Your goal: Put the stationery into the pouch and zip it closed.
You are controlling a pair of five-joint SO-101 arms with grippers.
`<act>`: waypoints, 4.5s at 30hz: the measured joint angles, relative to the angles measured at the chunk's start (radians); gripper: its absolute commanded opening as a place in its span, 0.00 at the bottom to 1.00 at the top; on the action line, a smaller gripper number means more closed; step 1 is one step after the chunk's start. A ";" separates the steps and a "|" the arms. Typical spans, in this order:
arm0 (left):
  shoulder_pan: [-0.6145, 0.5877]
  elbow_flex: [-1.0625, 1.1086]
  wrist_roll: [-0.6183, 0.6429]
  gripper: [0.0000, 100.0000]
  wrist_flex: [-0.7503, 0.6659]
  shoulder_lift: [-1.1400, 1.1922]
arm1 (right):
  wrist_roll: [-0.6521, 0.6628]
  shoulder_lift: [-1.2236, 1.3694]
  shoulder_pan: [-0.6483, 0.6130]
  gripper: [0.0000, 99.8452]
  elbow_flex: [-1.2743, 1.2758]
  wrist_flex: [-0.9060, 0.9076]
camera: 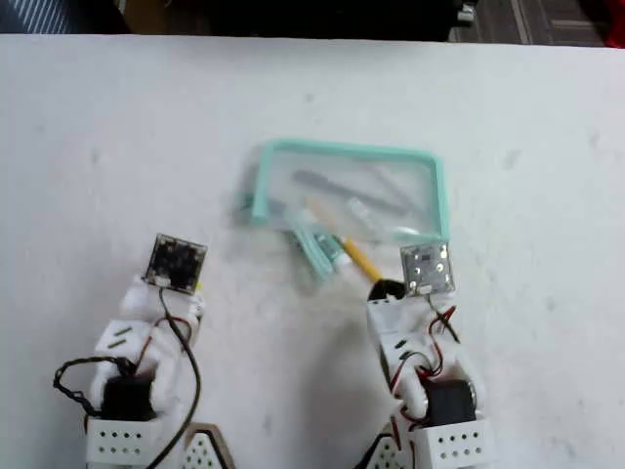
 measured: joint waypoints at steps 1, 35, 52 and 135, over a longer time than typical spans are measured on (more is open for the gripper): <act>0.000 0.000 0.000 0.02 0.000 0.000 | 0.000 0.000 0.000 0.02 0.000 0.000; 0.000 0.000 0.000 0.02 0.000 0.000 | 0.018 0.000 0.107 0.02 -0.005 0.029; 0.000 0.000 0.000 0.02 0.000 0.000 | 0.443 0.000 0.209 0.02 -0.009 0.008; -0.040 -0.735 0.055 0.02 0.020 0.789 | 0.454 0.000 0.255 0.02 -0.002 -0.034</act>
